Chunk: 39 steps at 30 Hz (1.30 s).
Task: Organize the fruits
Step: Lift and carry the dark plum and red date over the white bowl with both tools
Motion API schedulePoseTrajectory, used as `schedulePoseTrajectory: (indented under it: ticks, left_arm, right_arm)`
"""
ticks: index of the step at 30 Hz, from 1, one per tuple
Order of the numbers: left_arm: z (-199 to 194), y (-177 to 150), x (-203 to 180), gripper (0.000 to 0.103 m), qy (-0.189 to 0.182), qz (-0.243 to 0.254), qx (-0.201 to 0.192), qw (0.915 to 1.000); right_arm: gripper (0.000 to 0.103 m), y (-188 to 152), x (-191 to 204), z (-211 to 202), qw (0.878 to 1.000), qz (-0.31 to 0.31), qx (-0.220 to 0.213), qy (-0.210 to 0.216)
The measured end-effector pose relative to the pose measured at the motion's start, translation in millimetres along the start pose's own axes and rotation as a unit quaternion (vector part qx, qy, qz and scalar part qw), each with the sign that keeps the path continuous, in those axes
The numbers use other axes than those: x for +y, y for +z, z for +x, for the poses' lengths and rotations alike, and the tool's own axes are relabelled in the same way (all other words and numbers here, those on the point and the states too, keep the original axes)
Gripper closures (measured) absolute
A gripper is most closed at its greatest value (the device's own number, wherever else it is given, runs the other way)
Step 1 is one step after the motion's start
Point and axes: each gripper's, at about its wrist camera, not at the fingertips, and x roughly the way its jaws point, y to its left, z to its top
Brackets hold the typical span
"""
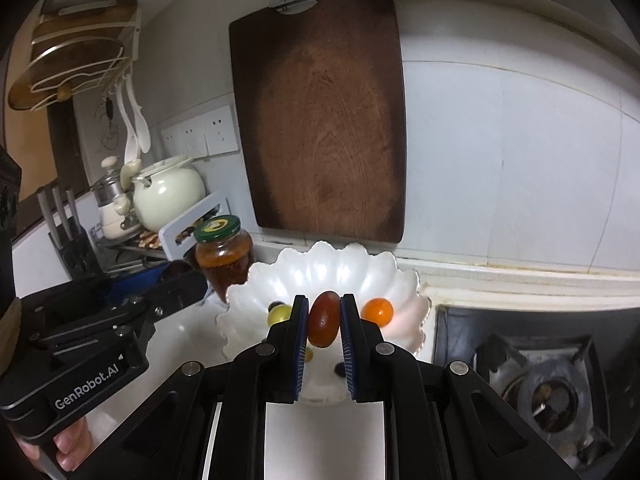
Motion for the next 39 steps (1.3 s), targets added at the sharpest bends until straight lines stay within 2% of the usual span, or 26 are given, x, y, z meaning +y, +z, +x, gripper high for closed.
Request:
schedulePoseTrajectory:
  ticks: [9, 18, 23, 29, 39]
  left_arm:
    - [38, 16, 15, 0.077, 0.010, -0.001, 0.042, 0.9991]
    - [76, 30, 26, 0.077, 0.027, 0.010, 0.080, 0.9964]
    - [100, 35, 35, 0.077, 0.023, 0.002, 0.107, 0.9940]
    - [128, 40, 44, 0.077, 0.035, 0.004, 0.132, 0.9906]
    - [167, 45, 45, 0.077, 0.041, 0.011, 0.176, 0.9836]
  right_arm:
    - [0.086, 20, 2, 41, 0.999, -0.010, 0.033, -0.003]
    - [0.086, 33, -5, 88, 0.996, 0.001, 0.089, 0.004]
    - [0.086, 40, -7, 113, 0.994, -0.003, 0.110, -0.004]
    - [0.086, 45, -15, 140, 0.991, 0.006, 0.134, -0.011]
    - [0.086, 43, -25, 186, 0.983, 0.015, 0.181, -0.016]
